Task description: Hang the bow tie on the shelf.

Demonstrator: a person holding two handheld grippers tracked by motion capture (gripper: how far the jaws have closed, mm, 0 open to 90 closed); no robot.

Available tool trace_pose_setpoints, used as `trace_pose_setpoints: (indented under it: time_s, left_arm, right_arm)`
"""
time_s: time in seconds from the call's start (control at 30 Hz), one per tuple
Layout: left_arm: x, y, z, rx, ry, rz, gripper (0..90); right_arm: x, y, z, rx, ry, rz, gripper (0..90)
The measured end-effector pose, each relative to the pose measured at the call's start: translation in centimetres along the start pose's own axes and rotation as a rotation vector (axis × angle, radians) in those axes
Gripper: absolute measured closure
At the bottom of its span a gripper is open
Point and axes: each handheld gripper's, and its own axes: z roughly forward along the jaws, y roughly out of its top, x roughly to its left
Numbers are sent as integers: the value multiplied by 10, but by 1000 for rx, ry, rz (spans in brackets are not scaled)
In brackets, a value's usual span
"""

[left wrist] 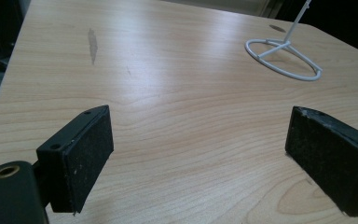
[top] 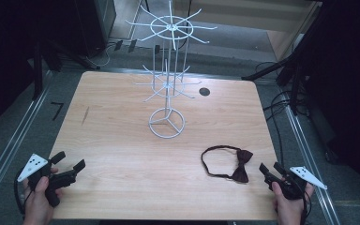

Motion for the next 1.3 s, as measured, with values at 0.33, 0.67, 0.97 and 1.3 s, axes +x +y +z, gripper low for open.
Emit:
trace_pose_setpoints:
  time_s: [0.33,0.67,0.97,1.3]
  left_arm:
    - [0,0,1,7,-3,-2,82]
    - [0,0,1,12,-9,-3,82]
    - [1,0,1,15,-5,-11,82]
    - [1,0,1,16,-4,-10,82]
  right_arm:
    - [42,14,10,87,72,-25,251]
    - [83,14,26,222,-76,-64,331]
    - [85,6,39,329,-150,-42,446]
    - [81,4,39,329,-104,-108,689]
